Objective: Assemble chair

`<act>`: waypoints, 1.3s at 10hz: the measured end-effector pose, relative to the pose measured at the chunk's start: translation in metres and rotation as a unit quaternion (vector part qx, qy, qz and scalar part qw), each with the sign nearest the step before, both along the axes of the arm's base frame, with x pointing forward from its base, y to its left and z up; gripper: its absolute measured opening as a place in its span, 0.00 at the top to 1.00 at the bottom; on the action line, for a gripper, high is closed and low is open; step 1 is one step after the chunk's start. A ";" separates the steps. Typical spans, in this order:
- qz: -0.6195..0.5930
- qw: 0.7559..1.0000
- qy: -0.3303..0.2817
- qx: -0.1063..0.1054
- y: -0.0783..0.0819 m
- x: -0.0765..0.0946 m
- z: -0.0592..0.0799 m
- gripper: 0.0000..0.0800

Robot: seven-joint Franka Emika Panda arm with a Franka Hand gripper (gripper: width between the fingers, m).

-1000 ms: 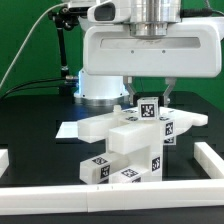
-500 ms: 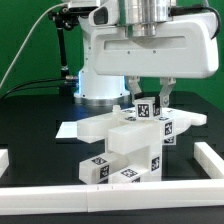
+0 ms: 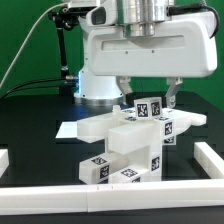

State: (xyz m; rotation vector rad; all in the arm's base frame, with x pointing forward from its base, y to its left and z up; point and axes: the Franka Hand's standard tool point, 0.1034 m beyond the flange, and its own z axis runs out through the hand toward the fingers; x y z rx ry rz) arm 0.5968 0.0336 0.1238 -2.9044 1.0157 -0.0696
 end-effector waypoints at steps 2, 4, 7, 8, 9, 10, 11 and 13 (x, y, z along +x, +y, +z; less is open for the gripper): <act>0.131 0.991 -0.007 -0.008 0.002 0.001 0.001 0.21; 0.243 0.970 -0.018 -0.017 0.003 -0.003 0.000 0.19; 0.317 0.948 -0.020 -0.024 0.002 -0.003 -0.001 0.19; 0.403 0.914 -0.026 -0.048 0.004 0.001 0.000 0.19; 0.476 0.876 -0.035 -0.065 0.007 0.005 0.002 0.19; 0.555 0.828 -0.033 -0.072 0.001 0.005 0.000 0.19; 0.582 0.810 -0.032 -0.074 -0.002 0.005 -0.001 0.19; 0.577 0.813 -0.032 -0.073 -0.001 0.005 -0.001 0.31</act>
Offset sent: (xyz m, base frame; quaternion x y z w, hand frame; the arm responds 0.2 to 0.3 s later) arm -0.0245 0.0088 0.0011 0.0374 0.0140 -0.3334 0.9419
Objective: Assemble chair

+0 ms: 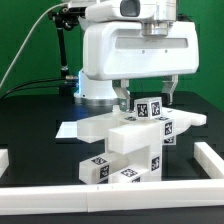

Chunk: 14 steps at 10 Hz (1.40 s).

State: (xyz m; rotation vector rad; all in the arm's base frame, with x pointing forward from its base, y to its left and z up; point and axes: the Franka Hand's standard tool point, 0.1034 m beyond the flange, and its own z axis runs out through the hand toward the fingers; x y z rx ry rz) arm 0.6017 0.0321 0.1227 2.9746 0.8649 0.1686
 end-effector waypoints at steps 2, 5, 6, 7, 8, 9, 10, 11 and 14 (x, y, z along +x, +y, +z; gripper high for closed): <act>-0.025 1.000 0.000 0.003 0.000 0.000 0.000 0.55; -0.131 0.991 -0.001 0.016 0.000 0.000 0.000 0.64; -0.157 0.987 -0.001 0.019 0.000 0.000 0.000 0.64; -0.211 0.977 -0.002 0.026 0.001 0.001 0.000 0.64; -0.258 0.966 -0.003 0.031 0.002 0.002 0.000 0.64; -0.299 0.954 -0.003 0.036 0.003 0.003 0.000 0.64; -0.343 0.938 -0.004 0.041 0.003 0.003 0.000 0.64; -0.386 0.921 -0.003 0.049 0.003 0.003 0.000 0.64; -0.545 0.834 0.006 0.079 0.003 0.003 -0.001 0.64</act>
Offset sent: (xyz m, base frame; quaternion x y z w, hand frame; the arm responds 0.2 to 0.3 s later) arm 0.0000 0.0000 0.0000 0.0000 0.0000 0.1296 0.9916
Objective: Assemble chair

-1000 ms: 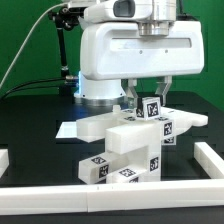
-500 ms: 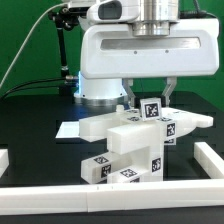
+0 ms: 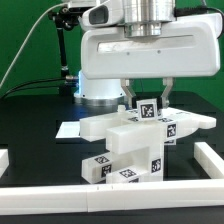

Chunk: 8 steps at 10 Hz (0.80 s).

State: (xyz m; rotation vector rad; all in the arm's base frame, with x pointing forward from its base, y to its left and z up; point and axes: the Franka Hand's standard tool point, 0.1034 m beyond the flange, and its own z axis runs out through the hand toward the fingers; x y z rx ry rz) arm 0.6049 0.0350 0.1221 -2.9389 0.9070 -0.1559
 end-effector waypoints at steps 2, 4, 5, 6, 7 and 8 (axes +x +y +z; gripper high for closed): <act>-0.111 0.994 0.002 0.022 0.001 0.000 0.000 0.64; -0.111 0.994 0.002 0.022 0.001 0.000 0.000 0.61; -0.104 0.994 0.002 0.022 0.002 0.000 0.000 0.61; -0.067 0.998 0.000 0.011 0.003 0.001 0.001 0.44; 0.017 1.000 -0.002 -0.012 0.007 0.002 0.002 0.27; 0.093 0.995 0.000 -0.026 0.010 0.002 0.002 0.27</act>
Offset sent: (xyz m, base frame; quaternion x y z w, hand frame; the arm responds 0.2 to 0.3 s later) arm 0.0000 0.0000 0.0000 0.0000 0.0000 0.0000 1.0000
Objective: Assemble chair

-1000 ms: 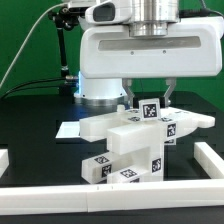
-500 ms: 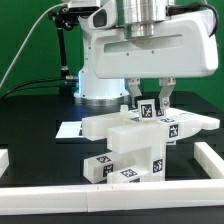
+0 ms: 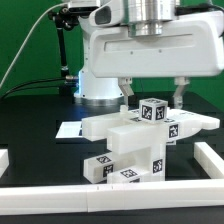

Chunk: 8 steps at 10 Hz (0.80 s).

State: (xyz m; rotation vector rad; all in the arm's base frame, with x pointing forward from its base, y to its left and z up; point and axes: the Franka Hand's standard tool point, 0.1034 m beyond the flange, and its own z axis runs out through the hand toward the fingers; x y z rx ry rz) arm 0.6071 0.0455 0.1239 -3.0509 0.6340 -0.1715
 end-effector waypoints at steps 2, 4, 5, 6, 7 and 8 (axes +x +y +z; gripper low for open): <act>0.109 0.994 0.001 -0.012 0.001 0.000 0.000 0.19; 0.160 0.987 0.001 -0.018 0.000 0.000 0.000 0.19; 0.215 0.976 0.002 -0.028 -0.001 0.000 0.000 0.19; 0.291 0.956 0.003 -0.046 -0.001 0.002 0.000 0.19; 0.356 0.933 0.006 -0.054 -0.003 0.002 -0.001 0.19; 0.415 0.908 0.009 -0.061 -0.008 0.001 -0.002 0.19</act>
Offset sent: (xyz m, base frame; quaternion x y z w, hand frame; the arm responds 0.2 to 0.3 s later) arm 0.0000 0.0000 0.0000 0.0000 0.0000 -0.1296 0.9916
